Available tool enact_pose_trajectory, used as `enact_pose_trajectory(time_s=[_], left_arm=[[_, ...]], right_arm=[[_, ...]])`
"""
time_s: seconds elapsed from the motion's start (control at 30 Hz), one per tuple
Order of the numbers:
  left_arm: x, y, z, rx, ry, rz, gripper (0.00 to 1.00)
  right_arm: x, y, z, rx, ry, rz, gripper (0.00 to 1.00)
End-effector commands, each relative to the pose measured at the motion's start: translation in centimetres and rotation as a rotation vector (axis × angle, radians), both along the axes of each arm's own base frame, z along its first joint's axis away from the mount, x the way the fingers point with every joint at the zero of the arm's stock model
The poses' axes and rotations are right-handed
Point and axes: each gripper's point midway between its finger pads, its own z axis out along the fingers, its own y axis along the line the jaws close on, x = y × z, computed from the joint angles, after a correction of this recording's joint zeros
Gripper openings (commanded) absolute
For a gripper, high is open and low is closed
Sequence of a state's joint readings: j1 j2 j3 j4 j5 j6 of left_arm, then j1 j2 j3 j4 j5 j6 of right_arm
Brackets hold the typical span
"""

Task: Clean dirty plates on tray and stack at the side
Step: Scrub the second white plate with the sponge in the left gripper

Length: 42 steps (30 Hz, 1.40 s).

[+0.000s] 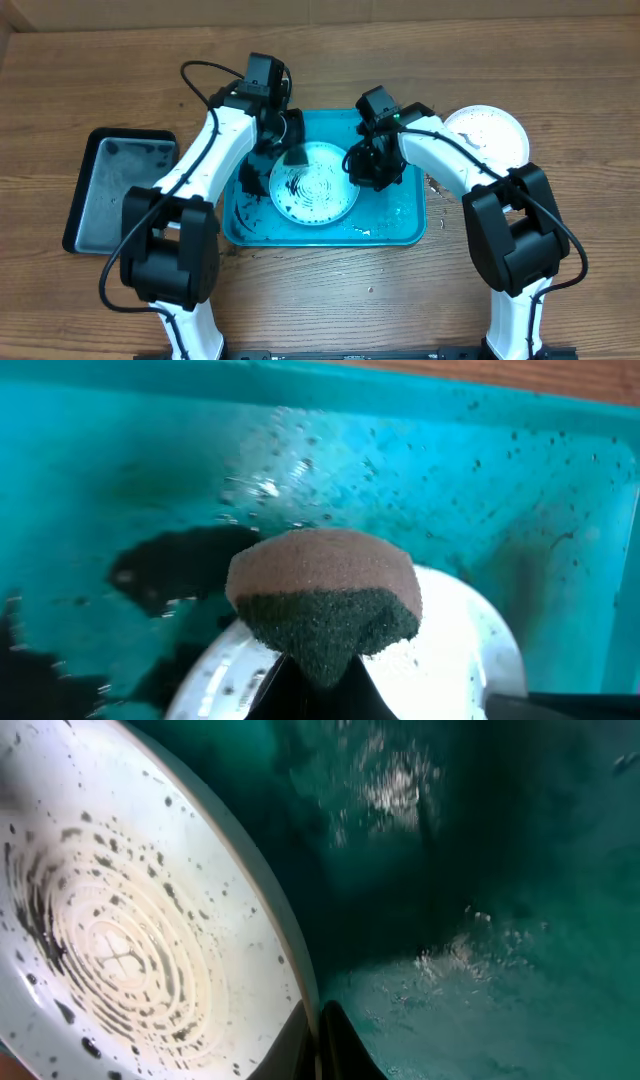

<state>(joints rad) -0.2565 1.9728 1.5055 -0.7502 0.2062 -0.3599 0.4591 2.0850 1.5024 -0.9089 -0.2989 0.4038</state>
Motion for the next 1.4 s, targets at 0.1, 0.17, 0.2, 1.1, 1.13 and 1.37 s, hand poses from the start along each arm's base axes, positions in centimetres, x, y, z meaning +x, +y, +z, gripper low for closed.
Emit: enact_pose_trajectory(time_s=[0.1, 0.17, 0.2, 1.1, 1.13, 1.37], left_arm=[[-1.3, -2.8, -1.3, -0.063, 0.051, -0.076, 0.04], [-1.5, -3.2, -1.3, -0.062, 0.055, -0.085, 0.04], [-1.7, -3.3, -1.4, -0.060, 0.058, -0.090, 0.04], [-2.4, -3.8, -4.4, -0.010, 0.116, -0.104, 0.04], [-2.5, -3.8, -4.5, -0.010, 0.116, -0.105, 0.04], [-2.8, -3.7, -6.4, 0.006, 0.156, -0.104, 0.04]], right_arm=[[2.1, -0.3, 0.6, -0.018, -0.065, -0.044, 0.04], [2.7, -0.4, 0.5, -0.027, -0.087, -0.060, 0.04], [3.0, -0.3, 0.6, -0.024, -0.101, -0.061, 0.04], [3.2, 0.8, -1.4, 0.031, -0.063, -0.054, 0.04], [3.2, 0.7, -1.4, 0.030, -0.064, -0.055, 0.04], [3.2, 0.6, -1.4, 0.028, -0.061, -0.058, 0.04]])
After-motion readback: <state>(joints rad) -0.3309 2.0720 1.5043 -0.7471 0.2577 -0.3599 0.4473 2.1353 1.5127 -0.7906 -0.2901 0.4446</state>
